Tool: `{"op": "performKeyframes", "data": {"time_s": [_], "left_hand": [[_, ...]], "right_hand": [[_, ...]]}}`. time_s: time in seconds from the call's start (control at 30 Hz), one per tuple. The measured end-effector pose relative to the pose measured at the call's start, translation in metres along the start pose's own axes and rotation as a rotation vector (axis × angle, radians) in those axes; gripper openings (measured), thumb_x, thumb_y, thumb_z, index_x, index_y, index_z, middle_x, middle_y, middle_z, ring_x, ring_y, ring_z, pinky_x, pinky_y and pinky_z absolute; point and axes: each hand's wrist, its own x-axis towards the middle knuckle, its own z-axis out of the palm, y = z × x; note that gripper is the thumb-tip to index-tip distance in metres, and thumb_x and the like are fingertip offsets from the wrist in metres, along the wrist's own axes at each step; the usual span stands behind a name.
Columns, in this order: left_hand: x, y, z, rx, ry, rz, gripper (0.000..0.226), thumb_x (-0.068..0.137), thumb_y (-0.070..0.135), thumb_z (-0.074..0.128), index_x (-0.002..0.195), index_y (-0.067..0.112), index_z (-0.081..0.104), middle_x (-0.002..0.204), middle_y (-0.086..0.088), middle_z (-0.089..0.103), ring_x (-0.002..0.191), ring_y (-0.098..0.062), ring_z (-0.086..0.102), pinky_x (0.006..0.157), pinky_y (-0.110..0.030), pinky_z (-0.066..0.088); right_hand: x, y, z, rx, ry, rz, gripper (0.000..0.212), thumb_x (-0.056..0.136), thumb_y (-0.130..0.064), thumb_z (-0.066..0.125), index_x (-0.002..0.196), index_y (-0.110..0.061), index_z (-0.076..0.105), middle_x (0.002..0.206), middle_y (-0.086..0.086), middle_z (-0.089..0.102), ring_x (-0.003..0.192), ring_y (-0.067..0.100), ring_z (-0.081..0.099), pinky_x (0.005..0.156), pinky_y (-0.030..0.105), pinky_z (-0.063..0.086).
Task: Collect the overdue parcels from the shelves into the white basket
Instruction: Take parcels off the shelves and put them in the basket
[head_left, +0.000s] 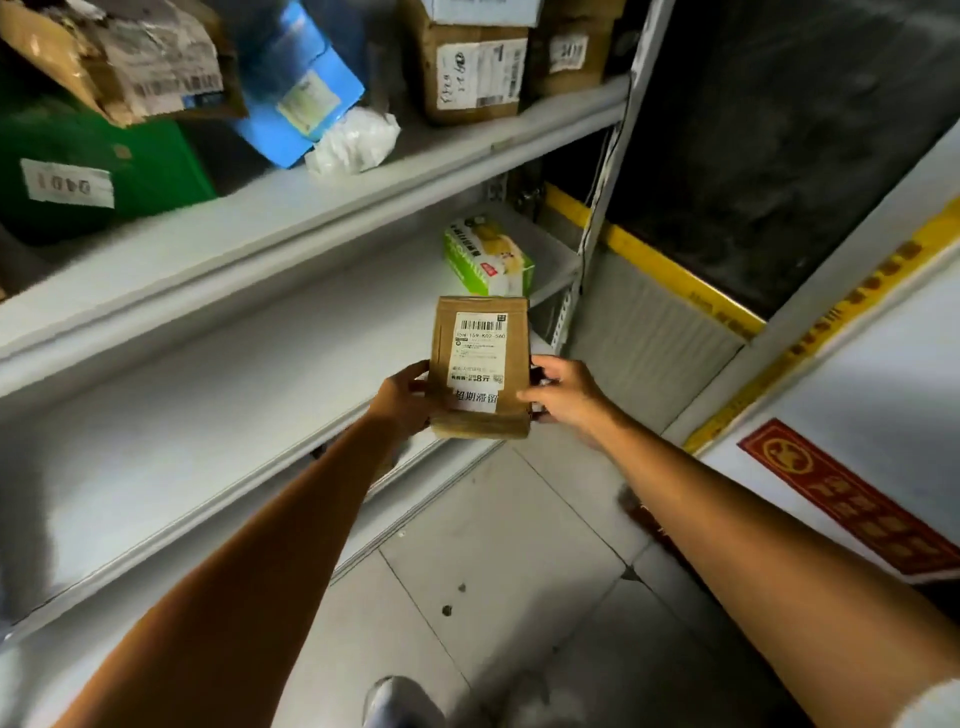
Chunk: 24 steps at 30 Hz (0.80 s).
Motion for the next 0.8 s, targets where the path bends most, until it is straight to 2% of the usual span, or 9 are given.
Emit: {"op": "performKeyframes", "data": {"time_s": [0.07,0.17,0.2,0.27,0.37,0.53,0.63,0.7,0.8], "left_hand": [[0.013,0.001,0.025,0.0,-0.075,0.0,0.067,0.082,-0.006,0.073,0.142,0.015,0.052,0.119,-0.009,0.063,0.093,-0.021,0.062,0.069,-0.03,0.058],[0.037,0.004,0.063,0.038,-0.204,-0.009,0.072,0.079,-0.005,0.077,0.143,0.017,0.051,0.11,-0.003,0.064,0.101,-0.027,0.064,0.09,-0.046,0.056],[0.044,0.004,0.074,0.06,-0.248,-0.005,0.072,0.078,-0.002,0.079,0.141,0.019,0.053,0.111,-0.004,0.065,0.105,-0.03,0.064,0.093,-0.049,0.056],[0.053,0.007,0.097,0.121,-0.364,0.042,0.069,0.076,0.006,0.083,0.137,0.022,0.056,0.116,-0.007,0.066,0.102,-0.029,0.065,0.081,-0.042,0.06],[0.064,0.012,0.129,0.24,-0.563,0.119,0.061,0.079,0.018,0.083,0.135,0.022,0.058,0.116,-0.007,0.069,0.09,-0.021,0.064,0.064,-0.027,0.053],[0.067,0.016,0.183,0.295,-0.789,0.121,0.062,0.077,0.015,0.085,0.13,0.032,0.058,0.105,-0.001,0.07,0.099,-0.025,0.066,0.079,-0.043,0.054],[0.053,0.017,0.219,0.341,-0.919,0.111,0.063,0.072,0.017,0.087,0.124,0.039,0.059,0.109,-0.002,0.069,0.103,-0.025,0.067,0.09,-0.048,0.056],[0.039,0.013,0.251,0.377,-1.018,0.11,0.06,0.077,0.013,0.085,0.124,0.04,0.059,0.114,-0.002,0.069,0.104,-0.023,0.068,0.088,-0.043,0.058],[0.011,0.005,0.294,0.426,-1.134,0.118,0.071,0.077,0.009,0.083,0.138,0.031,0.053,0.118,-0.001,0.068,0.102,-0.02,0.069,0.088,-0.038,0.059]], "right_hand": [[-0.004,0.013,-0.023,0.055,0.06,0.03,0.047,0.084,0.004,0.069,0.125,-0.018,0.061,0.102,-0.006,0.065,0.091,0.018,0.064,0.075,0.033,0.057],[-0.013,0.034,-0.055,0.165,0.178,0.069,0.037,0.082,0.007,0.071,0.104,-0.023,0.067,0.101,-0.003,0.067,0.101,0.028,0.065,0.084,0.045,0.058],[-0.016,0.04,-0.063,0.191,0.213,0.078,0.037,0.081,0.007,0.071,0.108,-0.018,0.067,0.107,0.002,0.068,0.104,0.03,0.066,0.087,0.048,0.057],[-0.026,0.053,-0.077,0.238,0.296,0.1,0.046,0.081,0.007,0.072,0.123,-0.009,0.063,0.117,0.008,0.067,0.108,0.033,0.065,0.088,0.051,0.057],[-0.048,0.072,-0.092,0.298,0.47,0.155,0.051,0.079,0.003,0.075,0.127,-0.009,0.062,0.118,0.008,0.069,0.102,0.031,0.068,0.082,0.049,0.059],[-0.091,0.103,-0.107,0.422,0.666,0.208,0.04,0.085,-0.003,0.073,0.12,-0.022,0.065,0.115,-0.001,0.07,0.099,0.022,0.07,0.073,0.036,0.061],[-0.125,0.118,-0.113,0.446,0.8,0.249,0.043,0.087,-0.004,0.07,0.124,-0.025,0.062,0.11,-0.006,0.069,0.093,0.016,0.07,0.065,0.027,0.06],[-0.154,0.131,-0.116,0.457,0.901,0.276,0.044,0.088,-0.002,0.068,0.126,-0.023,0.062,0.106,-0.007,0.069,0.087,0.014,0.072,0.068,0.029,0.061],[-0.197,0.155,-0.121,0.516,1.033,0.291,0.046,0.087,0.003,0.065,0.129,-0.016,0.062,0.111,0.001,0.071,0.095,0.022,0.072,0.076,0.038,0.062]]}}
